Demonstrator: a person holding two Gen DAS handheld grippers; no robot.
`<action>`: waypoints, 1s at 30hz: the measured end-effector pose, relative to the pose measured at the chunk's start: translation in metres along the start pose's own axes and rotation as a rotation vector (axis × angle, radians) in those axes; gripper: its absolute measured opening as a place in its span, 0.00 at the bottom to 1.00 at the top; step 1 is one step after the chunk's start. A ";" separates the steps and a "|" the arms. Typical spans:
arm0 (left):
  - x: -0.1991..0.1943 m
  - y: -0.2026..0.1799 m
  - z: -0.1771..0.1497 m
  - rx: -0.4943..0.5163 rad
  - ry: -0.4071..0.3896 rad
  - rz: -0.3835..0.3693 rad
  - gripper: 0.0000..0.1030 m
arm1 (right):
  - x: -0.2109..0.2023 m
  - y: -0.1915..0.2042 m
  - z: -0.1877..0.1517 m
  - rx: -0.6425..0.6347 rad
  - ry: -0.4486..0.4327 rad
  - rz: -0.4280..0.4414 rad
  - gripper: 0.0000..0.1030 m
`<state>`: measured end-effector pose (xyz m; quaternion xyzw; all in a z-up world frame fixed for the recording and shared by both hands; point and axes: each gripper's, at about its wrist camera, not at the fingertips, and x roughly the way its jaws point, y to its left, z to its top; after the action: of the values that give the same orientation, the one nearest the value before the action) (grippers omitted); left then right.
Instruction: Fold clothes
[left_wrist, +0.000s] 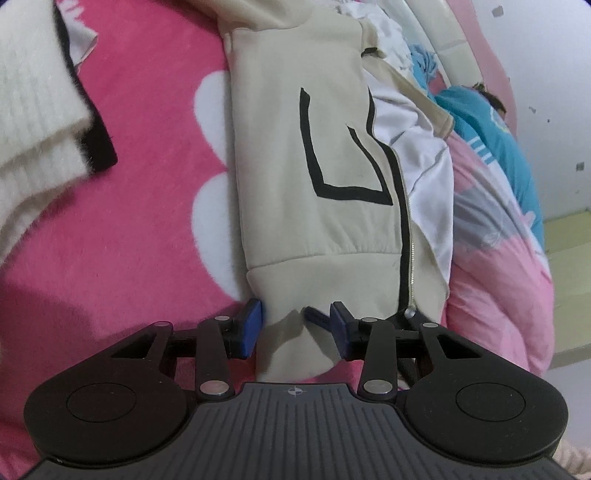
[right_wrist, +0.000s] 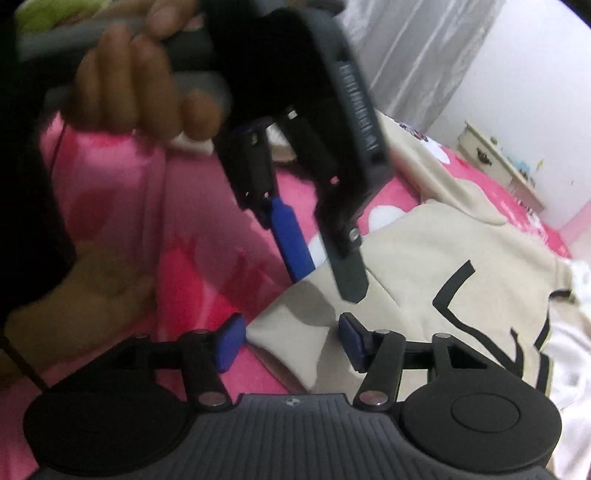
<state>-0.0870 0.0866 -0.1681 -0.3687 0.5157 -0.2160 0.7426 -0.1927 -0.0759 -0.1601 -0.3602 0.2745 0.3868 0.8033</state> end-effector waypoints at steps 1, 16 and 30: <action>-0.001 0.001 0.000 -0.005 -0.001 -0.011 0.39 | 0.000 0.002 -0.001 -0.004 -0.006 -0.010 0.51; -0.024 0.029 0.059 -0.195 -0.217 -0.008 0.47 | -0.045 -0.144 -0.042 1.004 -0.229 0.205 0.12; -0.022 0.028 0.087 -0.153 -0.259 0.099 0.45 | -0.066 -0.089 0.000 0.502 -0.106 0.219 0.12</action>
<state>-0.0166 0.1484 -0.1592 -0.4233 0.4479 -0.0898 0.7824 -0.1560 -0.1435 -0.0800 -0.0976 0.3568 0.4097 0.8339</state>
